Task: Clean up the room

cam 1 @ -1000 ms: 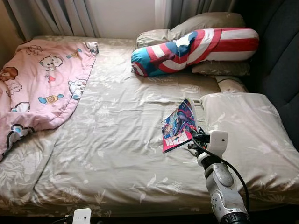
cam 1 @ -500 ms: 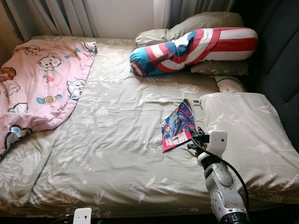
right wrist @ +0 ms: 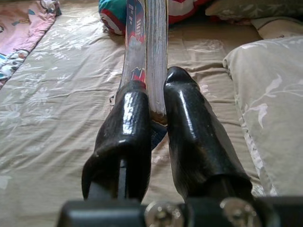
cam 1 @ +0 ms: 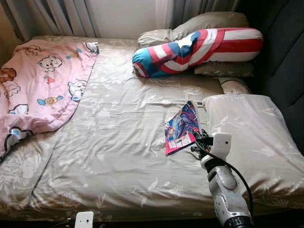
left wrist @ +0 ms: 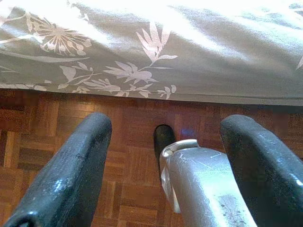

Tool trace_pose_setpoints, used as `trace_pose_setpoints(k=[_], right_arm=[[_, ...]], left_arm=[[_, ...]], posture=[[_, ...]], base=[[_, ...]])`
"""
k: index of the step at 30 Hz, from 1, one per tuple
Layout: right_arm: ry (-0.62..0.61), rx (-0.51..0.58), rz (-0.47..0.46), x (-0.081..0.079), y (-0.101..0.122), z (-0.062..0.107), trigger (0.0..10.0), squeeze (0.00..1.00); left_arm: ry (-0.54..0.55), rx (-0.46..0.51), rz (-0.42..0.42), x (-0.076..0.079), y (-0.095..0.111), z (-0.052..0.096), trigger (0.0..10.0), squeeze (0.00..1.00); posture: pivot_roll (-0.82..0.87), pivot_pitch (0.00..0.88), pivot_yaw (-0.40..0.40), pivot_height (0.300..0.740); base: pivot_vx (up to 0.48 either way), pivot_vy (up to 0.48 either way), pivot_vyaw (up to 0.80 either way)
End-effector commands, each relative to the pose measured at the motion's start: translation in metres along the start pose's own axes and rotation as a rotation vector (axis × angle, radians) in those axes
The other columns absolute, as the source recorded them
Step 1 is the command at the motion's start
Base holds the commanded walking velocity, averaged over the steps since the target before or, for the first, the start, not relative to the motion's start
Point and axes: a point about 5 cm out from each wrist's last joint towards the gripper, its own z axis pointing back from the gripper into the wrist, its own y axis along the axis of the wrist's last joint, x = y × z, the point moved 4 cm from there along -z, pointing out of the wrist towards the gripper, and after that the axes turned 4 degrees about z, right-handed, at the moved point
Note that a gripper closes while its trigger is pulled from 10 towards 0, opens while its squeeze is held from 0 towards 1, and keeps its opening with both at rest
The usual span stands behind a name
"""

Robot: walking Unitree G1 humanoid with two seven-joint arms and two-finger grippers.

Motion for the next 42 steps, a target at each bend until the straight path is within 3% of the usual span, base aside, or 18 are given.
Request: trace_pose_setpoints(k=[1,6,25,42], right_arm=[[-0.015,0.024,0.004,0.004,0.008,-0.004,10.0,0.0],[-0.014,0.022,0.006,0.004,0.008,-0.004,10.0,0.0],[-0.009,0.028,0.015,0.003,0.009,-0.004,10.0,0.0],[-0.008,0.019,0.017,0.002,0.006,-0.004,10.0,0.0]], left_arm=[[-0.005,-0.016,0.0,0.001,-0.006,0.002,10.0,0.0],[-0.003,-0.017,0.003,0.0,-0.006,0.002,10.0,0.0],[-0.004,-0.008,0.001,0.002,-0.007,0.003,10.0,0.0],[-0.024,0.052,0.0,0.012,0.008,0.0,10.0,0.0]], posture=[[-0.03,0.117,-0.058,0.74],[-0.03,0.122,-0.06,0.74],[-0.02,0.131,-0.063,0.74],[-0.02,0.134,-0.063,0.74]], base=[[0.0,0.0,0.0],[0.0,0.0,-0.57],[0.0,0.0,0.0],[0.0,0.0,0.0]])
